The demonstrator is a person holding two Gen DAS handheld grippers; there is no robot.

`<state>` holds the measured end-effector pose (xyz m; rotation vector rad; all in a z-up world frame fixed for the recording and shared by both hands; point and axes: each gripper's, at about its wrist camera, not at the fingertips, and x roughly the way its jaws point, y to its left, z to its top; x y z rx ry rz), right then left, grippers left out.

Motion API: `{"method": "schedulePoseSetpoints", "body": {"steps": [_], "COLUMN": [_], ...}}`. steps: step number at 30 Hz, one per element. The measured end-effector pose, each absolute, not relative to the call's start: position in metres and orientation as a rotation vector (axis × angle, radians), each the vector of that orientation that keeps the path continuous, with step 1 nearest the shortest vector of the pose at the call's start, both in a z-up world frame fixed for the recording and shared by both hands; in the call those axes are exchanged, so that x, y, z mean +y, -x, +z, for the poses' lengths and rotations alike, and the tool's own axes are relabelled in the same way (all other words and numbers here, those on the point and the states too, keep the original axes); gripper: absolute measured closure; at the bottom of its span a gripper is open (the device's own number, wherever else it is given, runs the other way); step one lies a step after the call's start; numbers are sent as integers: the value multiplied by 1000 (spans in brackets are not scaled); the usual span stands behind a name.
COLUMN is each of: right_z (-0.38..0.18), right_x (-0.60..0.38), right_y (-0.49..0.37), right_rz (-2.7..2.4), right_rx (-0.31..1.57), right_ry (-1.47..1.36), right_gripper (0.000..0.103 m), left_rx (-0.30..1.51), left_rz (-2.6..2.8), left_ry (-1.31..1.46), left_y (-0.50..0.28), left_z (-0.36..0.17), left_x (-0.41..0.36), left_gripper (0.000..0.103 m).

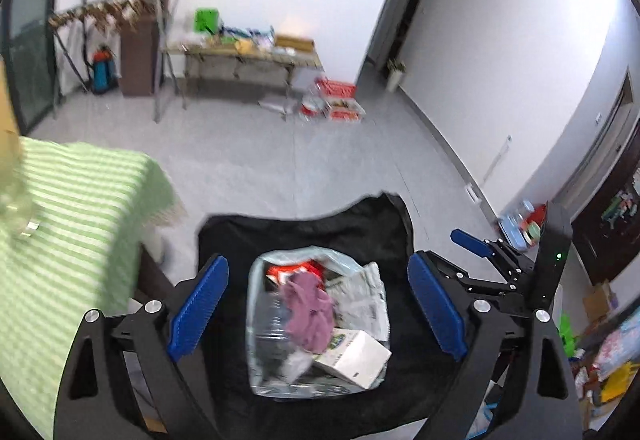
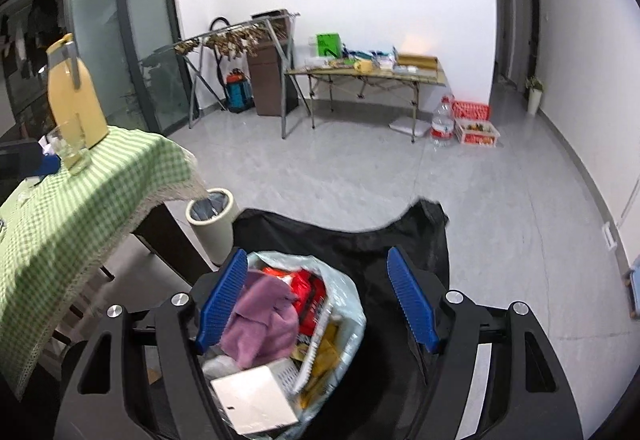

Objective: Collect trash
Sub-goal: 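Open both tools to drop the towel and red snack bag into the trash, then move both open tools back over the table toward the remaining items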

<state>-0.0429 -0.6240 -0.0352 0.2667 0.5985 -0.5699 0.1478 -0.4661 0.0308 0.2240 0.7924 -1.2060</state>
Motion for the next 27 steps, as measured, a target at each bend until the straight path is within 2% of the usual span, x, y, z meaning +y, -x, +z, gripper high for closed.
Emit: {"method": "schedulePoseSetpoints", "body": {"steps": [8, 12, 23, 27], "right_z": [18, 39, 74, 83], "right_x": [-570, -538, -417, -360], "right_y": [14, -6, -92, -125], "right_rz": [-490, -436, -220, -126], "right_rx": [526, 491, 464, 452], "right_ry": [-149, -89, 45, 117], "right_gripper": [31, 29, 28, 28], "left_rx": [585, 505, 522, 639], "left_rz": [-1071, -926, -533, -396], "left_ry": [-127, -130, -63, 121], "left_y": [-168, -179, -250, -302], "left_z": [90, 98, 62, 31], "left_x": [-364, -311, -144, -75], "left_gripper": [8, 8, 8, 8]}}
